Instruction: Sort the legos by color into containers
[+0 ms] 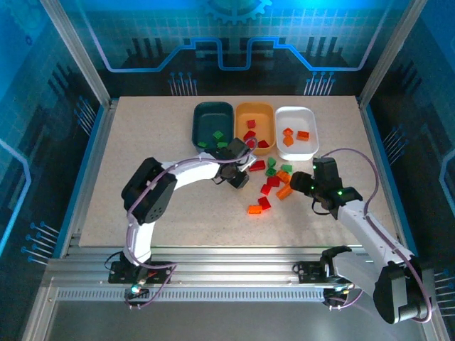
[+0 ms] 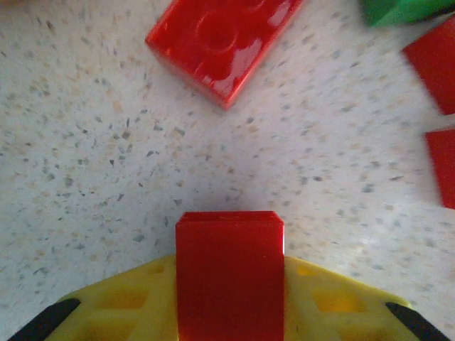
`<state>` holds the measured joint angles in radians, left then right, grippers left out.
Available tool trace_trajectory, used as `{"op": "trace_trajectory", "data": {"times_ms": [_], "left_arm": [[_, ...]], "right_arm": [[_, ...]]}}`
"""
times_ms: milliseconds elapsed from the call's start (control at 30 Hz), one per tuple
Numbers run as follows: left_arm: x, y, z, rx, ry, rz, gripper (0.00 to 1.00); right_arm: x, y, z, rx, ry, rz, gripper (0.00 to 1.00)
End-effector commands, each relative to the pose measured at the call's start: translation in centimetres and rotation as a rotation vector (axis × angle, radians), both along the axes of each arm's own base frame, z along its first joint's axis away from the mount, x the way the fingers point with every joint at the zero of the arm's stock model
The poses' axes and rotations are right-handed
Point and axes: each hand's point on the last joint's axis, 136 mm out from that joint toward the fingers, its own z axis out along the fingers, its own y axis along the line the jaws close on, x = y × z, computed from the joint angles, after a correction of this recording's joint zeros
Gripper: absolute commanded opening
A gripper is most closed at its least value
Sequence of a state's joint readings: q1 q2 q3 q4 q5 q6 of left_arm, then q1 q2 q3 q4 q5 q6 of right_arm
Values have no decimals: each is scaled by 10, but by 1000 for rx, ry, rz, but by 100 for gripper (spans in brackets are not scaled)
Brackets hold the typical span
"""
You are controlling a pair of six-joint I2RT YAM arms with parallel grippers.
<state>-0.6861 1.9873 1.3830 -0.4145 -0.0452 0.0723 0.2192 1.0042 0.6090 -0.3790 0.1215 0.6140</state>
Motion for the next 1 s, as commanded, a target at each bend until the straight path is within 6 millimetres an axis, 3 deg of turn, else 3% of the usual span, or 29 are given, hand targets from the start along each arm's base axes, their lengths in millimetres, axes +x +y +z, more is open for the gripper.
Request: {"op": "trace_trajectory", "data": {"times_ms": [0,133,200,400,533,667,867,967], "left_arm": [[2,-2,57,-76,-91,41,33],[22,-2,106,-117,-180,105,34],[44,-1,123,-107,-189,169,35],[123,-15,100,-101,-107,340,34],[160,-28,89,-164,-71,396,35],[175,-35,81,-207,-79,398,37],[178,-42,79,-243,-90,377,44],[178,-44,89,-258,-101,364,73]], "right_arm": [[3,-1,0,21,-11,-17,67],[4,-1,-3,21,-9,-19,67],[4,-2,-5,17,-7,-24,67],[5,-2,-11,17,11,-25,67],[5,-2,-13,13,13,-26,67],[4,-1,-12,19,7,-25,67],[5,2,-12,34,8,-14,67],[4,2,-13,35,12,-12,67]]}}
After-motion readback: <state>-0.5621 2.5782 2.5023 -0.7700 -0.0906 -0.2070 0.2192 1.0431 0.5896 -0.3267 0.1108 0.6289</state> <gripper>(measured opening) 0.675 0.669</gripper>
